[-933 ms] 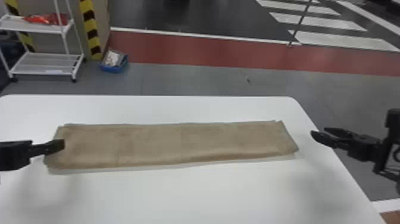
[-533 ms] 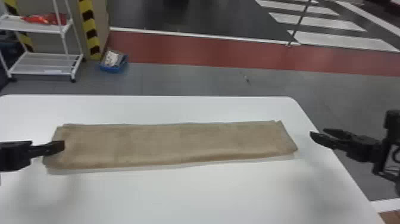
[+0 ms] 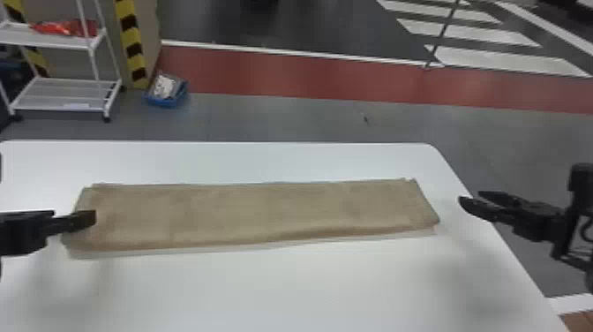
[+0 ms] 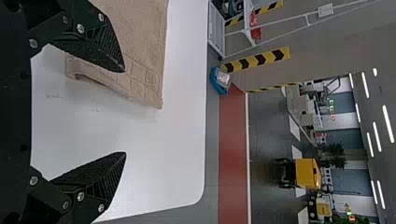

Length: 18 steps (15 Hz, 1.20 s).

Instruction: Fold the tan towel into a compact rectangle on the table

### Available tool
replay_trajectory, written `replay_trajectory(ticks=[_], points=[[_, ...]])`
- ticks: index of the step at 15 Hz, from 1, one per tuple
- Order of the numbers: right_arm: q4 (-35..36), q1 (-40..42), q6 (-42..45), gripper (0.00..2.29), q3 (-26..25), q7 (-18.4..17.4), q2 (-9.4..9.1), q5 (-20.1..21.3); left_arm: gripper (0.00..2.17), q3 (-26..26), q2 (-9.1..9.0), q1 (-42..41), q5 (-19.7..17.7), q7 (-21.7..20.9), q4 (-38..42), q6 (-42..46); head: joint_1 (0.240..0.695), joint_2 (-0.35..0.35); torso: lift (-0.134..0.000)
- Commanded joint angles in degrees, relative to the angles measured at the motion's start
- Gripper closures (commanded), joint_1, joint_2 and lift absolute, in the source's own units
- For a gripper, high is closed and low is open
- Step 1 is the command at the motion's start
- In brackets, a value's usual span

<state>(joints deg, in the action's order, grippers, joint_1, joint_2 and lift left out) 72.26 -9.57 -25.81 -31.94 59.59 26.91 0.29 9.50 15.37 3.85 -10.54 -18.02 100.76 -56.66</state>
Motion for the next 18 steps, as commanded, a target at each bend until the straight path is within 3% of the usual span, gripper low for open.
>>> replay_trajectory(ticks=[1, 2, 10, 11, 12, 18], points=[[0.3, 0.3, 0.0, 0.29, 0.0, 0.0, -0.02, 0.0, 0.34, -0.7, -0.08, 0.0, 0.9, 0.0, -0.1, -0.3, 0.695, -0.206, -0.124], [0.3, 0.3, 0.0, 0.29, -0.1, 0.0, -0.02, 0.0, 0.44, -1.3, -0.08, 0.1, 1.3, 0.0, -0.1, -0.4, 0.695, -0.206, -0.124], [1.5, 1.5, 0.9, 0.29, -0.2, 0.0, -0.02, -0.1, 0.46, -3.1, -0.25, 1.3, 2.4, 0.4, -2.1, -0.8, 0.695, -0.215, -0.124], [1.5, 1.6, 0.9, 0.29, -0.2, 0.0, -0.02, -0.1, 0.62, -3.1, -0.34, 1.3, 2.4, 0.4, -1.9, -0.8, 0.695, -0.216, -0.124], [1.5, 1.6, 0.9, 0.29, -0.2, 0.0, -0.02, 0.0, 0.64, -3.1, -0.34, 1.3, 2.4, 0.4, -1.8, -0.8, 0.695, -0.218, -0.124], [1.7, 1.6, 0.7, 0.29, 0.9, -0.7, -0.11, 1.2, 0.63, -2.9, -0.34, 1.3, 2.4, 0.8, -1.5, -1.0, 0.695, -0.219, -0.124]])
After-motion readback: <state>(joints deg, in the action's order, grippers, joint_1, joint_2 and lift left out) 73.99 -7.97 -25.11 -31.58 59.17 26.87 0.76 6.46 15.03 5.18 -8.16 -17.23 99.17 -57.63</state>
